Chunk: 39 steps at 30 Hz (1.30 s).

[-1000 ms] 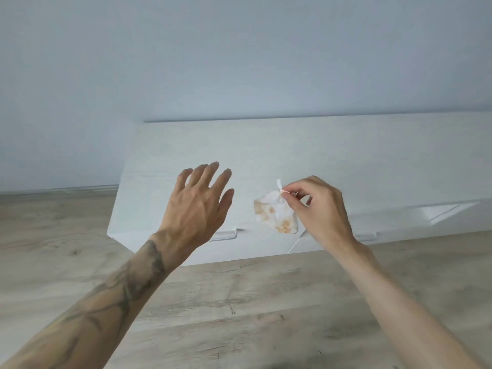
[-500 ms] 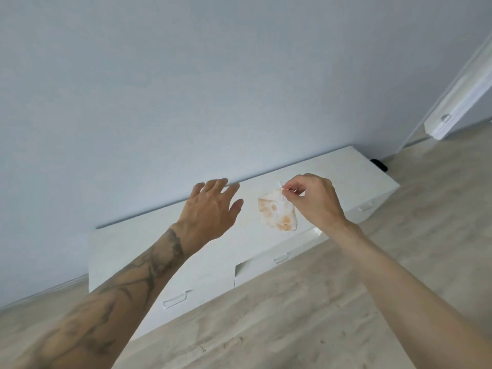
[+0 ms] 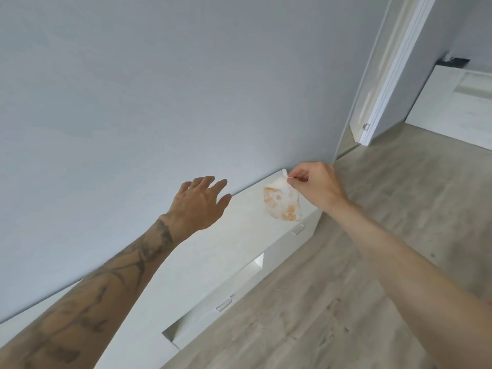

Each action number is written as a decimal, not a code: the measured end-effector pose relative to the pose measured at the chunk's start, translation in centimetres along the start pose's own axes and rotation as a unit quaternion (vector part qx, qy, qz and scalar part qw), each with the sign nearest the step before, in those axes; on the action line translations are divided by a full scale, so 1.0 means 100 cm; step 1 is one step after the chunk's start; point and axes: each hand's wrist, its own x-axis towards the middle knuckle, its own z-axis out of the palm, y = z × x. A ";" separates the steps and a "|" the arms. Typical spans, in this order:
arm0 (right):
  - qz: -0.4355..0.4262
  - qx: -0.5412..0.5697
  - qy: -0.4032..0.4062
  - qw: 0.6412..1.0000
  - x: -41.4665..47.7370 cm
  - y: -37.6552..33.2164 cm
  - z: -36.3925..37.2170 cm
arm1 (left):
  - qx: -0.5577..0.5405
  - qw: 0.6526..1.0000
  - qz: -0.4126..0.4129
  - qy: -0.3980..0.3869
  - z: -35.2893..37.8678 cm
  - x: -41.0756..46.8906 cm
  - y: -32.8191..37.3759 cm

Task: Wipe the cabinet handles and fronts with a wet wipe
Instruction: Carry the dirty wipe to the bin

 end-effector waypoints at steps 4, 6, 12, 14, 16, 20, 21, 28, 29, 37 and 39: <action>-0.005 -0.018 0.005 1.000 0.052 0.065 -0.062 | -0.005 1.000 -0.003 -0.004 -0.002 0.078 0.079; -0.008 -0.028 0.011 1.000 0.079 0.095 -0.089 | -0.010 1.000 0.003 -0.009 -0.004 0.117 0.113; -0.004 -0.058 0.024 0.998 0.169 0.191 -0.152 | -0.022 0.999 0.025 -0.011 0.007 0.246 0.208; 0.000 -0.061 0.030 0.998 0.203 0.225 -0.168 | -0.029 0.999 0.035 -0.010 0.014 0.294 0.236; 0.001 -0.068 0.035 0.997 0.241 0.257 -0.182 | -0.039 0.998 0.040 -0.009 0.022 0.345 0.263; 0.007 -0.074 0.042 0.996 0.324 0.314 -0.211 | -0.057 0.997 0.044 -0.011 0.032 0.446 0.308; 0.008 -0.074 0.041 0.996 0.346 0.325 -0.219 | -0.061 0.997 0.041 -0.015 0.033 0.469 0.318; -0.015 -0.061 0.031 0.998 0.494 0.399 -0.262 | -0.054 0.998 0.024 -0.016 0.037 0.618 0.373; -0.022 -0.061 0.025 0.998 0.516 0.411 -0.264 | -0.051 0.998 0.019 -0.014 0.040 0.638 0.380; -0.100 -0.032 -0.033 0.994 0.689 0.519 -0.266 | -0.038 0.997 -0.071 -0.016 0.073 0.784 0.439; -0.117 -0.031 -0.057 0.991 0.728 0.541 -0.264 | -0.028 0.995 -0.097 -0.023 0.080 0.815 0.452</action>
